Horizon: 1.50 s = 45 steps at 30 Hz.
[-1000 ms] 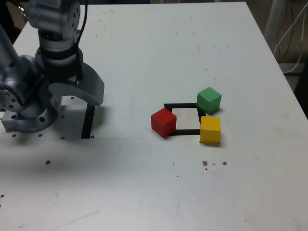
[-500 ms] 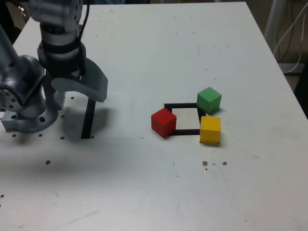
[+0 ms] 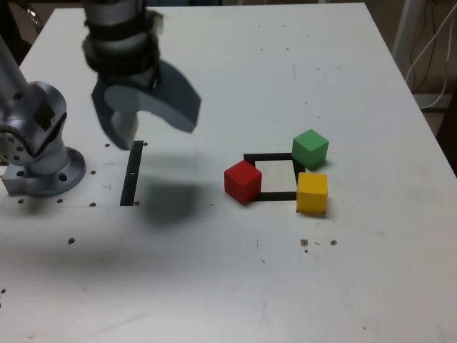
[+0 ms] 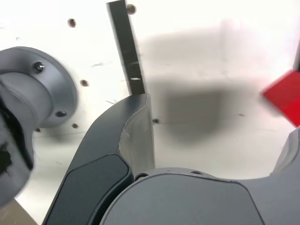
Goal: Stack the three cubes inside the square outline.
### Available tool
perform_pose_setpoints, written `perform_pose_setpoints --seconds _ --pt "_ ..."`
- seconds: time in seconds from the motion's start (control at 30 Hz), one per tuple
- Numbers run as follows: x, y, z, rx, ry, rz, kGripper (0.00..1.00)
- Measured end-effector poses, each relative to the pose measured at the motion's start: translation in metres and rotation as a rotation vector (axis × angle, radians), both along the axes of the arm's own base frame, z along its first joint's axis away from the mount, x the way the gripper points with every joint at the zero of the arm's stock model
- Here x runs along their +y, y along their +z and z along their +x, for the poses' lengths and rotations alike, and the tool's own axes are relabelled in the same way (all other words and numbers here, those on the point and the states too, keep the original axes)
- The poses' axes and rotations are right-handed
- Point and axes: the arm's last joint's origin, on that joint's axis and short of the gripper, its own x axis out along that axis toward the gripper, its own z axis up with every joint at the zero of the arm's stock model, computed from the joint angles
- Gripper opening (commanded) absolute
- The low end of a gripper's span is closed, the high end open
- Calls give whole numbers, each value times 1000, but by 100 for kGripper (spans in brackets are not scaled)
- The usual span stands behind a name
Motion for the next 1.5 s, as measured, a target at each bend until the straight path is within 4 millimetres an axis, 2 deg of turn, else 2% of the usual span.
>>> perform_pose_setpoints --seconds 0.37,0.57,0.87,1.33,1.5 --pt "-15 12 50 35 -54 8 99" --pt "-23 9 72 56 -75 13 98" --pt "-43 -22 113 137 -114 36 97" --pt "-46 -50 133 179 -116 68 94" --pt "-47 -68 141 224 -115 73 93"
